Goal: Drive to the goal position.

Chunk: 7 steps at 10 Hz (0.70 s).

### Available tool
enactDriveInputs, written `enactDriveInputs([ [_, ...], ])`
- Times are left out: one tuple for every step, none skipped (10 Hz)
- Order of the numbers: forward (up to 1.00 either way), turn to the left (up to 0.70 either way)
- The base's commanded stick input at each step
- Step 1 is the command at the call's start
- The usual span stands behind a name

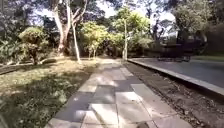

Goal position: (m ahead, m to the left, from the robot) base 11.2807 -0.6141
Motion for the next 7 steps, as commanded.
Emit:
enactDriveInputs([
  [0.50,-0.50],
  [0.50,-0.50],
  [0.50,-0.50],
  [0.50,-0.29],
  [0.50,-0.07],
  [0.50,0.00],
  [0.50,0.00],
])
